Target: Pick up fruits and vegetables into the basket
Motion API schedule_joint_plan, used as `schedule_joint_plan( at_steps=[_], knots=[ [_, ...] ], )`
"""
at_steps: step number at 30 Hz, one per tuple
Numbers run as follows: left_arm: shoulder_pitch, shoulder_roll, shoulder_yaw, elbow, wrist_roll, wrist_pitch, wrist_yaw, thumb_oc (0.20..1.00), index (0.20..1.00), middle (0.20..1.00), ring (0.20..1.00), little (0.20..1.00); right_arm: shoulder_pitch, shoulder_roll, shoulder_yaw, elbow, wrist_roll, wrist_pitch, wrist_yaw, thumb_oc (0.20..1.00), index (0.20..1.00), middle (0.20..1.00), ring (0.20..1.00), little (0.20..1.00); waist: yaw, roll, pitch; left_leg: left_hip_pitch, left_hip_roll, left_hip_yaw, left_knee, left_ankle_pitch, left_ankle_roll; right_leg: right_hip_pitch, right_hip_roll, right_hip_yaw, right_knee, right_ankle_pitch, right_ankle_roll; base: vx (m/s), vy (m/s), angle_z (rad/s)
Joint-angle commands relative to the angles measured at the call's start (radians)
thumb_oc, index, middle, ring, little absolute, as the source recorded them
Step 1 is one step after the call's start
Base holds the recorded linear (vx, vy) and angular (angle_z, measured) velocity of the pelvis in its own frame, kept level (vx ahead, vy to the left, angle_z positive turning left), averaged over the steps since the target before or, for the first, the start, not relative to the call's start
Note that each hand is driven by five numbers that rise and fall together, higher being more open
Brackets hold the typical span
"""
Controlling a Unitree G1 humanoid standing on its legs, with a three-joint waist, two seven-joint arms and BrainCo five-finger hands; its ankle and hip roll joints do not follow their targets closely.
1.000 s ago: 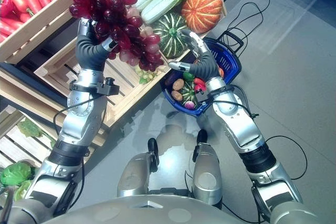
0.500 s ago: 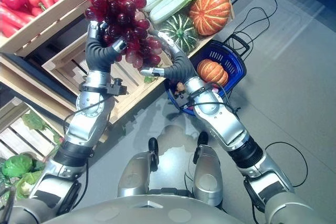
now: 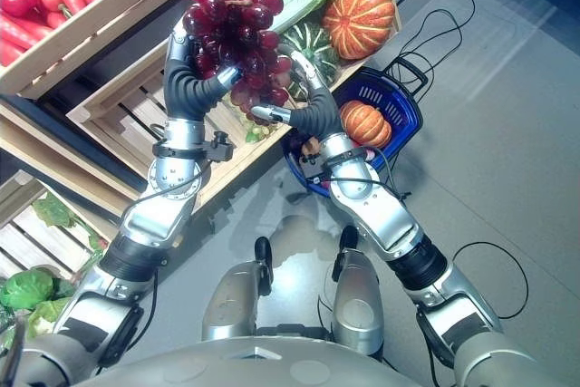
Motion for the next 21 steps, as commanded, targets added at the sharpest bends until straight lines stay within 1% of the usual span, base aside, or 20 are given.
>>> schedule_joint_plan(
  at_steps=[1,6,11,18,21],
  knots=[
    [-0.076,0.028,-0.023,-0.148,0.112,-0.078,0.088,0.2,0.2,0.2,0.2,0.2,-0.035,0.041,-0.009,-0.043,-0.072,-0.027,-0.052,1.0,1.0,1.0,1.0,1.0,-0.015,-0.017,-0.027,0.015,0.022,0.066,0.05,-0.084,0.021,0.107,-0.087,0.004,-0.041,-0.06,0.116,0.0,0.0,0.0],
    [-0.085,0.039,-0.02,-0.155,0.137,-0.061,0.125,0.2,0.2,0.2,0.2,0.2,-0.017,0.014,-0.009,-0.025,-0.085,-0.007,-0.034,1.0,1.0,1.0,1.0,1.0,-0.02,-0.019,-0.023,0.015,0.022,0.069,0.046,-0.082,0.022,0.105,-0.086,0.007,-0.041,-0.059,0.117,0.0,0.0,0.0],
    [-0.095,0.033,-0.029,-0.162,0.14,-0.06,0.14,0.2,0.2,0.2,0.2,0.2,-0.021,0.015,-0.003,-0.015,-0.089,-0.005,-0.047,1.0,1.0,1.0,1.0,1.0,-0.022,-0.021,-0.017,0.013,0.022,0.068,0.047,-0.082,0.021,0.102,-0.086,0.007,-0.038,-0.058,0.117,0.0,0.0,0.0],
    [-0.109,0.018,-0.048,-0.184,0.127,-0.048,0.122,0.2,0.2,0.2,0.2,0.2,-0.026,0.022,0.011,-0.007,-0.064,0.026,-0.031,1.0,1.0,1.0,1.0,1.0,-0.019,-0.024,-0.015,0.016,0.02,0.066,0.042,-0.082,0.021,0.109,-0.086,0.006,-0.043,-0.056,0.118,0.0,0.0,0.0],
    [-0.121,0.009,-0.062,-0.195,0.101,-0.048,0.095,0.2,0.2,0.2,0.2,0.2,-0.04,0.03,0.025,-0.005,-0.039,0.012,0.0,1.0,1.0,1.0,1.0,1.0,-0.015,-0.027,-0.012,0.017,0.019,0.065,0.039,-0.08,0.021,0.113,-0.085,0.002,-0.047,-0.055,0.118,0.0,0.0,0.0]
  ],
)
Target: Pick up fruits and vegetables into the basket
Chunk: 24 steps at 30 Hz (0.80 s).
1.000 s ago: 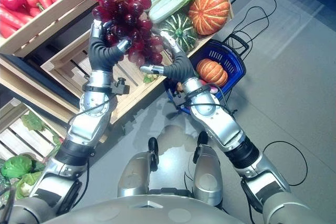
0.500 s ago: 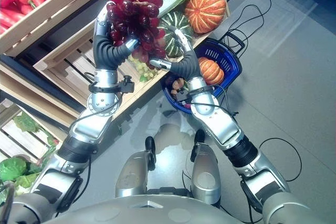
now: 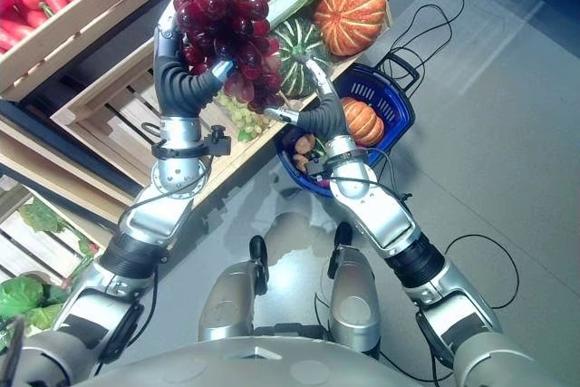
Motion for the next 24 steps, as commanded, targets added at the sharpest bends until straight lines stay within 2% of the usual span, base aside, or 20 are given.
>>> schedule_joint_plan(
  at_steps=[1,6,10,13,14,17,24],
  knots=[
    [-0.102,0.007,-0.058,-0.193,-0.008,-0.048,-0.012,0.2,0.2,0.2,0.2,0.2,-0.042,0.035,0.012,-0.074,0.019,-0.051,0.032,1.0,1.0,1.0,1.0,1.0,0.004,-0.003,-0.025,0.018,0.019,0.063,0.042,-0.08,0.022,0.114,-0.087,0.001,-0.042,-0.055,0.118,0.0,0.0,0.0],
    [-0.114,-0.011,-0.084,-0.204,-0.083,-0.027,-0.075,0.2,0.2,0.2,0.2,0.2,-0.072,0.054,0.031,-0.101,0.056,-0.077,0.06,1.0,1.0,1.0,1.0,1.0,0.012,-0.007,-0.022,0.017,0.019,0.059,0.039,-0.078,0.021,0.117,-0.087,-0.003,-0.046,-0.051,0.119,0.0,-0.012,0.02],
    [-0.117,-0.021,-0.107,-0.207,-0.102,-0.02,-0.092,0.2,0.2,0.2,0.2,0.2,-0.086,0.071,0.044,-0.11,0.068,-0.048,0.03,1.0,1.0,1.0,1.0,1.0,0.018,-0.01,-0.022,0.019,0.02,0.058,0.036,-0.077,0.022,0.12,-0.086,-0.005,-0.048,-0.05,0.12,0.0,-0.005,0.02],
    [-0.118,-0.031,-0.123,-0.212,-0.125,-0.045,-0.121,0.2,0.2,0.2,0.2,0.2,-0.088,0.079,0.053,-0.089,0.123,-0.046,0.027,1.0,1.0,1.0,1.0,1.0,0.02,-0.011,-0.023,0.022,0.019,0.056,0.031,-0.076,0.022,0.125,-0.085,-0.007,-0.053,-0.049,0.12,0.0,-0.005,0.04],
    [-0.116,-0.04,-0.135,-0.216,-0.2,-0.06,-0.161,0.2,0.2,0.2,0.2,0.2,-0.084,0.084,0.061,-0.078,0.139,-0.071,0.028,1.0,1.0,1.0,1.0,1.0,0.021,-0.012,-0.024,0.025,0.019,0.057,0.027,-0.075,0.023,0.13,-0.086,-0.008,-0.056,-0.047,0.121,0.0,-0.009,0.04],
    [-0.11,-0.048,-0.148,-0.215,-0.263,-0.067,-0.182,0.2,0.2,0.2,0.2,0.2,-0.073,0.087,0.062,-0.079,0.139,-0.101,0.013,1.0,1.0,1.0,1.0,1.0,0.021,-0.015,-0.025,0.029,0.02,0.058,0.022,-0.073,0.023,0.132,-0.084,-0.01,-0.061,-0.044,0.122,0.0,-0.009,0.04],
    [-0.08,-0.063,-0.159,-0.195,-0.331,-0.089,-0.158,0.2,0.2,0.2,0.2,0.2,-0.052,0.097,0.045,-0.08,0.143,-0.103,-0.026,1.0,1.0,1.0,1.0,1.0,0.019,-0.019,-0.028,0.036,0.022,0.062,0.017,-0.072,0.029,0.135,-0.082,-0.005,-0.066,-0.039,0.121,0.0,0.0,0.0]
  ],
)
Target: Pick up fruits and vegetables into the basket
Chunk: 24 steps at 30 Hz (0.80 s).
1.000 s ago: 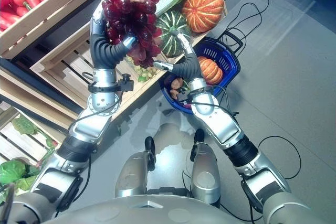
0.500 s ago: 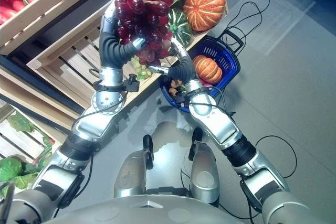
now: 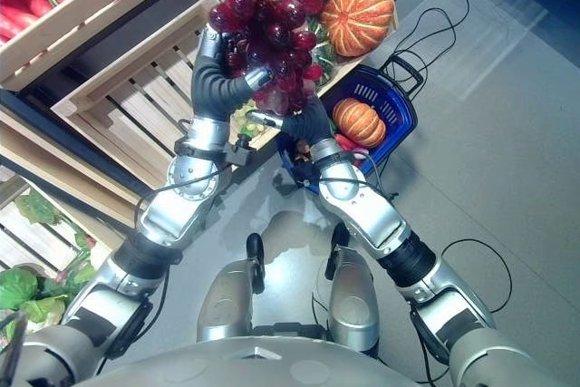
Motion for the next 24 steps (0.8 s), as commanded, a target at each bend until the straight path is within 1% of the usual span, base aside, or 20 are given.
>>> schedule_joint_plan(
  at_steps=[1,8,9,10,13,17,21,23,24],
  knots=[
    [-0.036,-0.024,-0.045,-0.163,-0.007,-0.109,0.015,0.2,0.2,0.2,0.2,0.2,-0.022,0.063,-0.002,-0.075,0.015,-0.088,-0.035,1.0,1.0,1.0,1.0,1.0,0.005,-0.017,-0.028,0.032,0.021,0.08,0.03,-0.073,0.03,0.116,-0.082,0.017,-0.049,-0.041,0.118,0.0,0.0,0.0],
    [-0.023,-0.033,-0.042,-0.158,-0.05,-0.087,0.016,0.2,0.2,0.2,0.2,0.2,-0.01,0.072,-0.029,-0.067,0.038,-0.141,-0.049,1.0,1.0,1.0,1.0,1.0,0.004,-0.017,-0.027,0.035,0.02,0.08,0.027,-0.072,0.031,0.123,-0.08,0.016,-0.056,-0.039,0.114,0.0,0.0,0.0],
    [-0.021,-0.034,-0.042,-0.157,-0.056,-0.085,0.014,0.2,0.2,0.2,0.2,0.2,-0.01,0.072,-0.03,-0.067,0.042,-0.151,-0.042,0.859,0.859,0.859,0.859,0.859,0.006,-0.017,-0.027,0.036,0.02,0.079,0.026,-0.071,0.031,0.124,-0.081,0.015,-0.056,-0.039,0.114,0.0,0.0,0.0],
    [-0.02,-0.035,-0.042,-0.154,-0.055,-0.084,0.016,0.2,0.2,0.2,0.2,0.2,-0.01,0.073,-0.032,-0.067,0.036,-0.163,-0.031,0.2,0.2,0.2,0.2,0.2,0.007,-0.017,-0.027,0.036,0.02,0.077,0.026,-0.072,0.03,0.125,-0.081,0.014,-0.056,-0.039,0.114,0.0,0.0,0.0],
    [-0.015,-0.033,-0.04,-0.157,-0.053,-0.078,0.017,0.2,0.2,0.2,0.2,0.2,-0.013,0.07,-0.037,-0.088,0.021,-0.176,-0.019,0.2,0.2,0.2,0.2,0.2,0.008,-0.016,-0.03,0.036,0.02,0.075,0.027,-0.071,0.03,0.128,-0.082,0.014,-0.058,-0.039,0.113,0.0,0.0,0.0],
    [-0.012,-0.031,-0.038,-0.162,-0.058,-0.062,0.004,0.2,0.2,0.2,0.2,0.2,-0.023,0.068,-0.032,-0.115,0.005,-0.167,0.017,0.2,0.2,0.2,0.2,0.2,0.013,-0.017,-0.034,0.037,0.019,0.071,0.028,-0.072,0.031,0.132,-0.081,0.015,-0.061,-0.039,0.112,0.0,0.0,0.0],
    [-0.013,-0.031,-0.044,-0.162,-0.058,-0.056,-0.003,0.2,0.2,0.2,0.2,0.2,-0.048,0.073,-0.016,-0.122,-0.006,-0.153,0.029,0.2,0.2,0.2,0.2,0.2,0.019,-0.017,-0.034,0.038,0.018,0.068,0.028,-0.072,0.031,0.135,-0.08,0.014,-0.063,-0.039,0.112,0.0,0.0,0.0],
    [-0.016,-0.031,-0.048,-0.159,-0.058,-0.042,-0.012,0.2,0.2,0.2,0.2,0.2,-0.066,0.079,-0.007,-0.115,0.001,-0.149,0.035,0.2,0.2,0.2,0.2,0.2,0.024,-0.017,-0.033,0.039,0.018,0.066,0.027,-0.073,0.03,0.137,-0.081,0.012,-0.063,-0.04,0.113,0.0,-0.015,0.01],
    [-0.018,-0.029,-0.054,-0.155,-0.059,-0.025,-0.022,0.2,0.2,0.2,0.2,0.2,-0.077,0.08,0.001,-0.114,0.012,-0.148,0.034,0.2,0.2,0.2,0.2,0.2,0.027,-0.017,-0.033,0.041,0.019,0.066,0.026,-0.073,0.031,0.139,-0.081,0.01,-0.065,-0.04,0.113,0.01,-0.031,0.02]
  ],
)
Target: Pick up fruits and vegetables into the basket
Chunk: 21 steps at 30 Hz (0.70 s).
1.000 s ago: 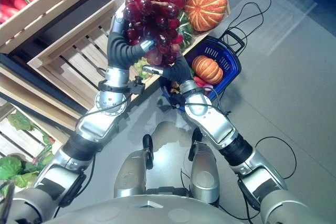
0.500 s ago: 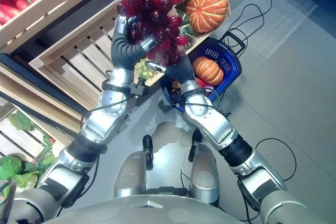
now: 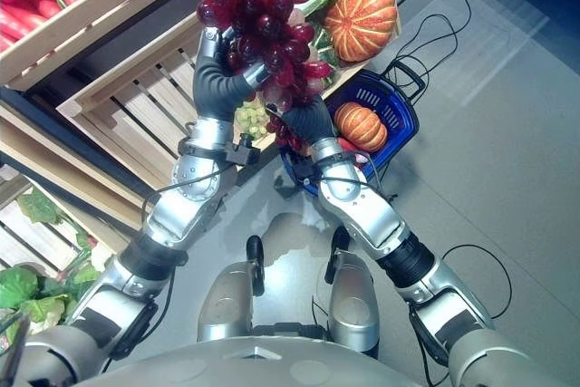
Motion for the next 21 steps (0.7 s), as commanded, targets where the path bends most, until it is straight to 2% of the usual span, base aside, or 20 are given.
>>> schedule_joint_plan(
  at_steps=[1,3,5,6,7,11,13,15,17,21],
  knots=[
    [-0.022,0.002,-0.054,-0.152,-0.008,-0.006,-0.032,0.2,0.2,0.2,0.2,0.2,-0.089,0.074,0.008,-0.129,0.005,-0.058,0.019,0.2,0.2,0.2,0.2,0.2,0.013,-0.017,-0.034,0.019,0.018,0.068,0.03,-0.069,0.031,0.111,-0.085,0.013,-0.046,-0.043,0.109,0.01,-0.032,0.02],
    [-0.023,0.006,-0.061,-0.146,-0.012,0.018,-0.054,0.2,0.2,0.2,0.2,0.2,-0.101,0.073,0.014,-0.129,0.036,-0.052,0.043,0.2,0.2,0.2,0.2,0.2,0.015,-0.017,-0.033,0.02,0.019,0.067,0.029,-0.069,0.029,0.114,-0.085,0.011,-0.048,-0.043,0.109,0.0,0.0,0.0],
    [-0.025,0.013,-0.072,-0.133,-0.033,0.083,-0.109,0.2,0.2,0.2,0.2,0.2,-0.111,0.075,0.024,-0.13,0.094,-0.043,0.087,0.2,0.2,0.2,0.2,0.2,0.019,-0.016,-0.035,0.018,0.02,0.066,0.031,-0.068,0.029,0.115,-0.085,0.008,-0.047,-0.045,0.11,0.0,-0.016,0.0],
    [-0.027,0.016,-0.081,-0.122,-0.027,0.116,-0.139,0.423,0.423,0.423,0.423,0.423,-0.116,0.079,0.032,-0.126,0.124,-0.044,0.102,0.2,0.2,0.2,0.2,0.2,0.021,-0.014,-0.034,0.018,0.022,0.066,0.033,-0.067,0.029,0.114,-0.086,0.005,-0.045,-0.045,0.11,0.0,0.0,0.0],
    [-0.03,0.019,-0.09,-0.114,-0.028,0.139,-0.169,1.0,1.0,1.0,1.0,1.0,-0.122,0.083,0.037,-0.123,0.144,-0.048,0.114,0.2,0.2,0.2,0.2,0.2,0.022,-0.013,-0.033,0.018,0.023,0.067,0.034,-0.065,0.029,0.114,-0.086,0.003,-0.042,-0.045,0.109,0.0,0.0,0.0],
    [-0.028,0.032,-0.118,-0.089,0.014,0.2,-0.243,1.0,1.0,1.0,1.0,1.0,-0.136,0.094,0.049,-0.113,0.173,-0.076,0.142,0.2,0.2,0.2,0.2,0.2,0.025,-0.006,-0.032,0.015,0.026,0.068,0.037,-0.061,0.027,0.113,-0.086,-0.003,-0.04,-0.045,0.106,-0.01,-0.009,0.08],
    [-0.026,0.043,-0.128,-0.072,0.055,0.239,-0.249,1.0,1.0,1.0,1.0,1.0,-0.138,0.099,0.054,-0.108,0.171,-0.09,0.147,0.2,0.2,0.2,0.2,0.2,0.026,0.0,-0.036,0.016,0.028,0.067,0.036,-0.058,0.026,0.113,-0.085,-0.003,-0.039,-0.045,0.105,0.01,-0.007,0.05],
    [-0.022,0.055,-0.132,-0.043,0.061,0.298,-0.261,1.0,1.0,1.0,1.0,1.0,-0.14,0.097,0.054,-0.109,0.175,-0.101,0.158,0.2,0.2,0.2,0.2,0.2,0.026,0.005,-0.039,0.018,0.029,0.069,0.033,-0.055,0.027,0.113,-0.084,-0.002,-0.038,-0.046,0.103,0.0,0.0,0.0],
    [-0.009,0.064,-0.134,-0.007,0.031,0.352,-0.328,1.0,1.0,1.0,1.0,1.0,-0.134,0.093,0.043,-0.113,0.164,-0.105,0.161,0.2,0.2,0.2,0.2,0.2,0.024,0.01,-0.045,0.021,0.031,0.071,0.029,-0.052,0.027,0.115,-0.083,-0.003,-0.041,-0.046,0.103,0.0,0.0,0.0],
    [0.034,0.092,-0.136,0.047,-0.04,0.498,-0.408,1.0,1.0,1.0,1.0,1.0,-0.129,0.06,0.002,-0.121,0.177,-0.115,0.164,0.2,0.2,0.2,0.2,0.2,0.015,0.023,-0.048,0.021,0.036,0.077,0.028,-0.046,0.026,0.107,-0.082,0.001,-0.035,-0.045,0.103,0.0,0.0,0.0]
  ],
)
